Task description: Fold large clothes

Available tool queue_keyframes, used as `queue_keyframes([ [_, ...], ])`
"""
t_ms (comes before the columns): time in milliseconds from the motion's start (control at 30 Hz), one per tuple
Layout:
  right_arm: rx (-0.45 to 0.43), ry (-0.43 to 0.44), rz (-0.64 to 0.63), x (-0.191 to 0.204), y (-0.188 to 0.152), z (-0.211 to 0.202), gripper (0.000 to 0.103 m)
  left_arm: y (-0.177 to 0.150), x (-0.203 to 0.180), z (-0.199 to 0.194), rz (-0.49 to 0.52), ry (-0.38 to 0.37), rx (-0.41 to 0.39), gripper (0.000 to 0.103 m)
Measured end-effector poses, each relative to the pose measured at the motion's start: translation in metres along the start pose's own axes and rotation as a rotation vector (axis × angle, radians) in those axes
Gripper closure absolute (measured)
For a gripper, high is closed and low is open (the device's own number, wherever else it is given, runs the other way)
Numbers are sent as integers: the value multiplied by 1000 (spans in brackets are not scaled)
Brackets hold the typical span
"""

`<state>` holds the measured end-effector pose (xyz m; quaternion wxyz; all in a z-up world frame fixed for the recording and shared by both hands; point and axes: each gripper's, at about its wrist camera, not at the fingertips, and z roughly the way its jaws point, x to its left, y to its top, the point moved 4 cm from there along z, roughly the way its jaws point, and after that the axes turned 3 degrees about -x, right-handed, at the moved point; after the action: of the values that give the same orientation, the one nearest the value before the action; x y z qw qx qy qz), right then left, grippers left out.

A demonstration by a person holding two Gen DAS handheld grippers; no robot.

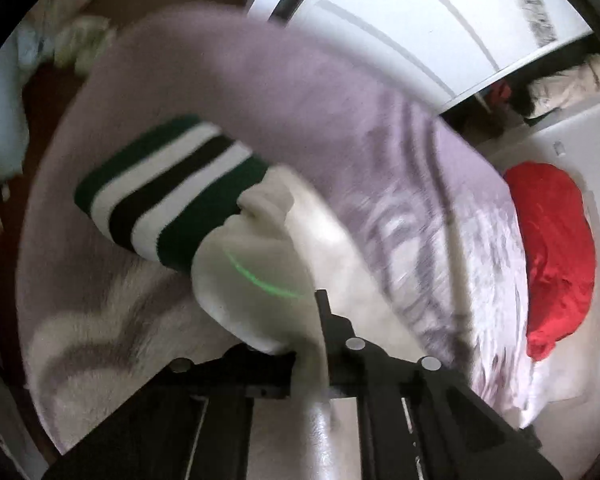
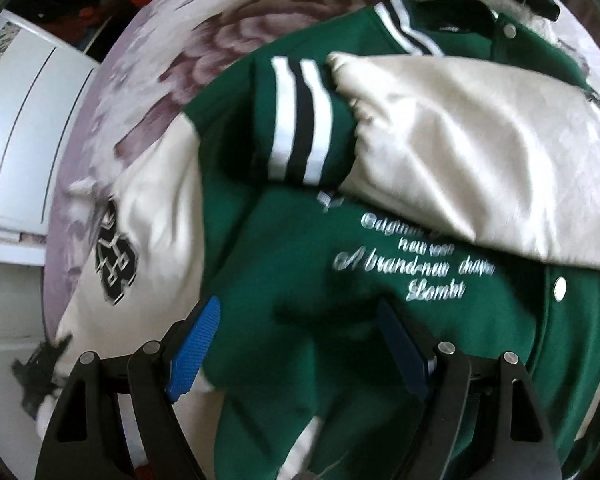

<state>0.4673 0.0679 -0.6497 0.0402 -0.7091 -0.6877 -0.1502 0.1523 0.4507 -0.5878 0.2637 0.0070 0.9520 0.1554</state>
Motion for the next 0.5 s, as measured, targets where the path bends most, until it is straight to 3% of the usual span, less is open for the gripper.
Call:
queue_keyframes([
  [167, -99, -82, -35, 12, 32, -2, 20, 25, -43, -19, 65, -45, -68, 99],
  [233, -164, -143, -67, 22, 55, -3, 20, 27, -59, -23, 118, -62, -71, 99],
  [300, -169, -248, -131, 30, 77, 13, 23, 26, -73, -24, 168, -62, -80, 99],
  [333, -155, -283, -147, 32, 86, 23, 30, 25, -79, -23, 188, -64, -81, 99],
  [367, -145, -300, -160, 33, 93, 32, 68, 23, -84, -27, 210, -59, -89, 99],
  [400, -125, -328, -168, 32, 100, 42, 99, 21, -87, -30, 224, -61, -94, 99],
  [500, -119, -296, -166, 46, 109, 45, 99, 17, -93, -34, 257, -59, -111, 99],
])
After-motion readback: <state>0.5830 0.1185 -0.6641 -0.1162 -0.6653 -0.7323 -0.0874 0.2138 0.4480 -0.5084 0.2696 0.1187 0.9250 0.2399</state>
